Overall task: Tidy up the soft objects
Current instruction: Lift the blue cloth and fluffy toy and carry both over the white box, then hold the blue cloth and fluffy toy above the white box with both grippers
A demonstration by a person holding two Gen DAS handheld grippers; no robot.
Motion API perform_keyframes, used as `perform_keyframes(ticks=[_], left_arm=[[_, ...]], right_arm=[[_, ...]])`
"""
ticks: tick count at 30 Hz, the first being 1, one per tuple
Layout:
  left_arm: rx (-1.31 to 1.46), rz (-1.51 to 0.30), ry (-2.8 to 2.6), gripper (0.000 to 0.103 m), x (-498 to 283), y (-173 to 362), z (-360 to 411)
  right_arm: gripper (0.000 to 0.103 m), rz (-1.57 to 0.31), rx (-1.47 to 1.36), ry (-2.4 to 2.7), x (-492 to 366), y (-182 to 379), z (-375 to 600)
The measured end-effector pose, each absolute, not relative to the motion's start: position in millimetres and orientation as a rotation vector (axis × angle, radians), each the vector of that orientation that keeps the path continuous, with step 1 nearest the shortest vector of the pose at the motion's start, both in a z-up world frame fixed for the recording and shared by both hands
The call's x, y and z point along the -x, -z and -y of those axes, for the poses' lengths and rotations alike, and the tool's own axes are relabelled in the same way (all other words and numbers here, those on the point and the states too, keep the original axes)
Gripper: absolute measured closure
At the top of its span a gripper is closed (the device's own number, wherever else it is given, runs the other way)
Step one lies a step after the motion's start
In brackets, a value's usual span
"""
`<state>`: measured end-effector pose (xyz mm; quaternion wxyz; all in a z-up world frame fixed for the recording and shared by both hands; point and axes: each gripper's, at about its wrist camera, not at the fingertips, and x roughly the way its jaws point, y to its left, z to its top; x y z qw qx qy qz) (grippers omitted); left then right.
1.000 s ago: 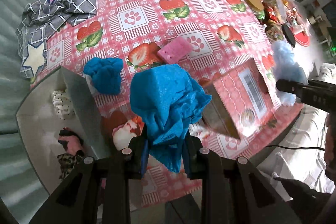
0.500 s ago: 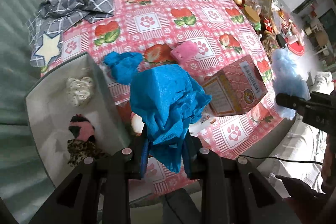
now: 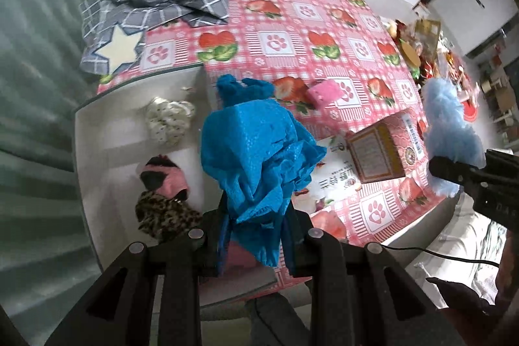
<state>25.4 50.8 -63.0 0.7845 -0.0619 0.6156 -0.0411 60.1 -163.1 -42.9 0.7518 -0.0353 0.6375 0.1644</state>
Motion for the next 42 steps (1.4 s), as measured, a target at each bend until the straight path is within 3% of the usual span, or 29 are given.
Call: perform_keyframes(ticks=[42], left_arm=[[0.346, -1.326, -0.150, 0.074, 26.1, 77.0, -139.6]], right_arm=[[0.073, -1.376, 0.412, -0.723, -47.6, 48.2, 0.4]])
